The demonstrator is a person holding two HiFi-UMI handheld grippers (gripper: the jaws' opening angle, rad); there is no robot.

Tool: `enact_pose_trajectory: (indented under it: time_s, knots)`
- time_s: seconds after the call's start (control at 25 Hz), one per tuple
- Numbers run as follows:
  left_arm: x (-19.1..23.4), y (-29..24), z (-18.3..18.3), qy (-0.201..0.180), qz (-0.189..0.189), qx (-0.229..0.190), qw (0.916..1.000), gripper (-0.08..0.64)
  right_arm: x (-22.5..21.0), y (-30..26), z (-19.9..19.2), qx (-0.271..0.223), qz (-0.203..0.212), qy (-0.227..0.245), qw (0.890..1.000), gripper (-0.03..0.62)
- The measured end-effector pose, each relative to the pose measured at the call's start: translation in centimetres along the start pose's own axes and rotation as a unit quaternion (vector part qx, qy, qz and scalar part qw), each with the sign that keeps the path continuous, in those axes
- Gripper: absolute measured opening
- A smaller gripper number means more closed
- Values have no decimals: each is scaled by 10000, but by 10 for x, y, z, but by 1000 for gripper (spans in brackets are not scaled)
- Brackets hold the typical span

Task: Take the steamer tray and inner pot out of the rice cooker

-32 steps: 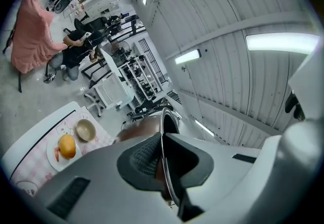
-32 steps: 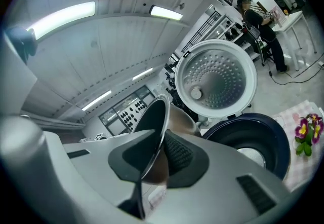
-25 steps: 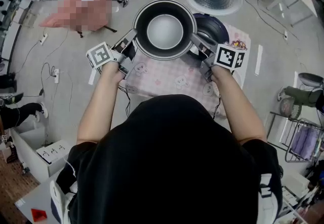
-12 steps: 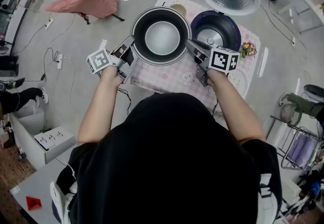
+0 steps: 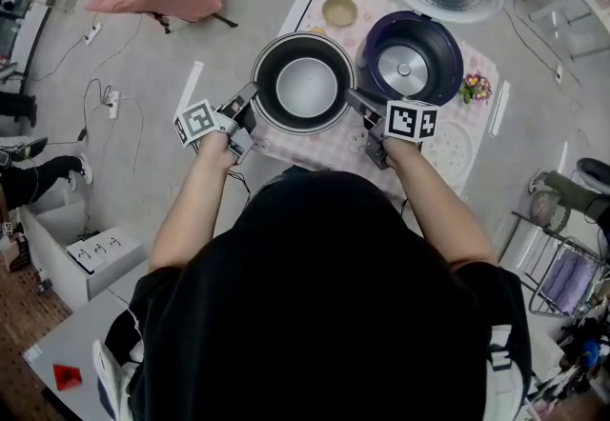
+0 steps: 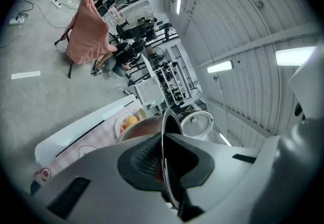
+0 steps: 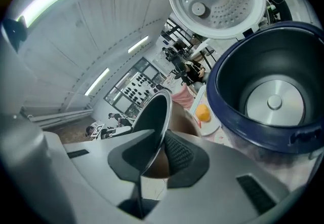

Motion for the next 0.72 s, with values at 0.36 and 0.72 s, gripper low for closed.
enact_pose_trajectory:
  time_s: [0.36,0.72]
  knots:
    - [47,-12,-27,224,424,329,9983,35,-40,-10,-44,352,-235,-384,9984,71]
    - [78,-23,-49,501,700,550,9948,35,-69,-13,-68,581,-374,-578,9959,74]
Point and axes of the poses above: the fingertips, and each gripper's own axes: y backward along the fingers, x to its left, z out of its top, the point moved 8 cm from there along y, backward along the fingers, and after that the axes turned 5 degrees about z, right-handed, at the moved point
